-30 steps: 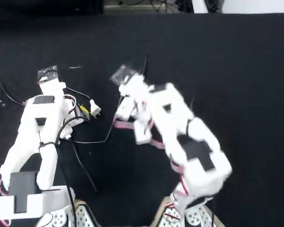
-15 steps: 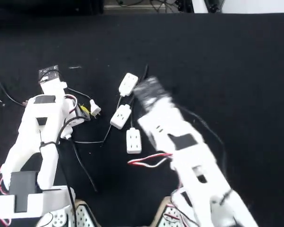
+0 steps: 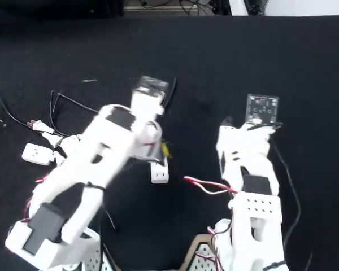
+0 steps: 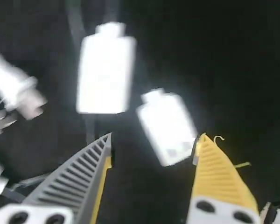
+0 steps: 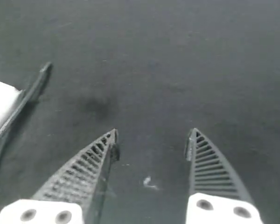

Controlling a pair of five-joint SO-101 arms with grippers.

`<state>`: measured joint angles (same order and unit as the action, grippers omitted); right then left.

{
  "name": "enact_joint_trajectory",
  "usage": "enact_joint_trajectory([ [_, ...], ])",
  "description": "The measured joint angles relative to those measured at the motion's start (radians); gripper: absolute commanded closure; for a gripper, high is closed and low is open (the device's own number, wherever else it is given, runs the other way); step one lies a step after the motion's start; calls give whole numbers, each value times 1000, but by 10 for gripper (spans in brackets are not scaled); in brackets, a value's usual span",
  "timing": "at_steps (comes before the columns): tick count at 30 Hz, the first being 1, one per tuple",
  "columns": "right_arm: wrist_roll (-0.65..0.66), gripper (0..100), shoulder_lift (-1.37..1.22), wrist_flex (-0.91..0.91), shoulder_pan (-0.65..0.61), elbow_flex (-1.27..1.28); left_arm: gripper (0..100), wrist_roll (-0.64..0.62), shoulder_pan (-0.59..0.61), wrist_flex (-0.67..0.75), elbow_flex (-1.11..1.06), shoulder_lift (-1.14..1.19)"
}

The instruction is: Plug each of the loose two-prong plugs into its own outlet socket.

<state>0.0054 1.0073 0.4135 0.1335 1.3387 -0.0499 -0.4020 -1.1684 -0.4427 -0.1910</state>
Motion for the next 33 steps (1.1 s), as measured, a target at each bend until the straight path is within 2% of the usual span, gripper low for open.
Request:
enact_joint_trajectory([
  [5, -80, 773, 0, -6, 103, 0, 710, 3, -114, 187, -46, 0],
  [9, -115, 773, 0, -6, 152, 0, 710, 3, -127, 411, -155, 6],
  [11, -117, 773, 0, -6, 153, 0, 710, 3, -121, 468, -181, 40],
  [20, -121, 773, 0, -6, 155, 0, 714, -31, -74, 500, -183, 218],
  [27, -121, 773, 0, -6, 155, 0, 716, 21, 32, 508, -222, 218],
  [33, -121, 774, 0, -6, 155, 0, 716, 86, 167, 485, -308, 100],
])
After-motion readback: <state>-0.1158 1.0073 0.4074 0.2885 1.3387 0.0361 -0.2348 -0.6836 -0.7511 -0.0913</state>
